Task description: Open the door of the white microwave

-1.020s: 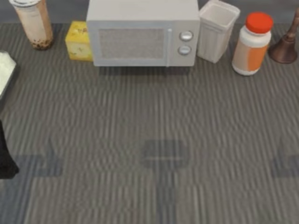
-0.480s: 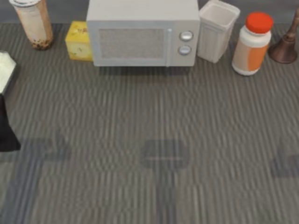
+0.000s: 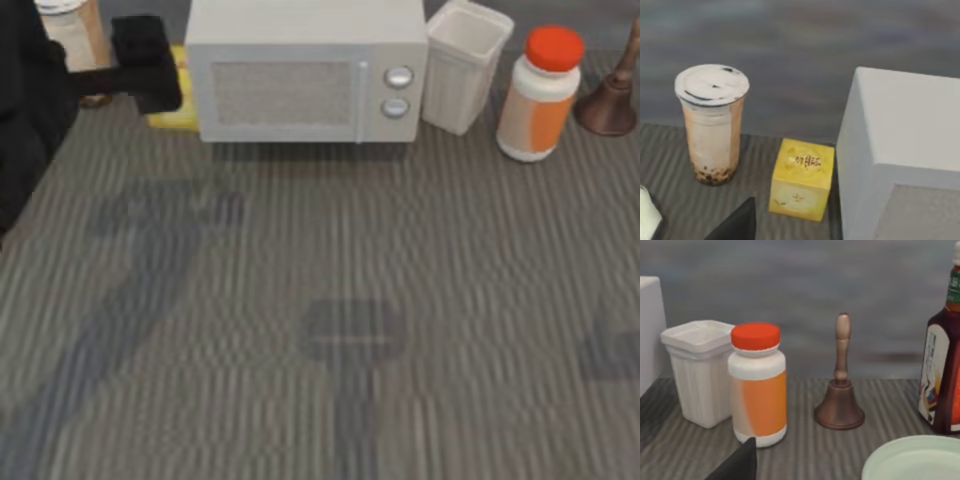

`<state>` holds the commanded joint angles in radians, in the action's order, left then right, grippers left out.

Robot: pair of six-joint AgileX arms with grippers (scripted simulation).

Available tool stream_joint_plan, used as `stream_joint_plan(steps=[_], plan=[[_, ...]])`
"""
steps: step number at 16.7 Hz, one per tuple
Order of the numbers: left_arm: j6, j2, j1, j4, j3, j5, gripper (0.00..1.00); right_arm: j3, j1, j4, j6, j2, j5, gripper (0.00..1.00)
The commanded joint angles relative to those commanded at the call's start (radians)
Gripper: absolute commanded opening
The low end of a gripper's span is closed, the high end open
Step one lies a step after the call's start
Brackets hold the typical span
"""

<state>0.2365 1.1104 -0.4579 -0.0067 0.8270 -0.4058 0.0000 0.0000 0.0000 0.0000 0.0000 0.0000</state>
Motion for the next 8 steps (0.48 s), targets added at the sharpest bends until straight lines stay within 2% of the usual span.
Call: stream_joint_plan(steps=[4, 8], plan=[[0.089, 0.414, -0.152, 0.012, 0.292, -0.136, 1.00, 0.000, 0.000, 0.000, 0.000, 0.000, 0.000, 1.00], [0.149, 0.720, -0.273, 0.002, 0.500, -0.244, 1.00, 0.000, 0.000, 0.000, 0.000, 0.000, 0.000, 1.00]])
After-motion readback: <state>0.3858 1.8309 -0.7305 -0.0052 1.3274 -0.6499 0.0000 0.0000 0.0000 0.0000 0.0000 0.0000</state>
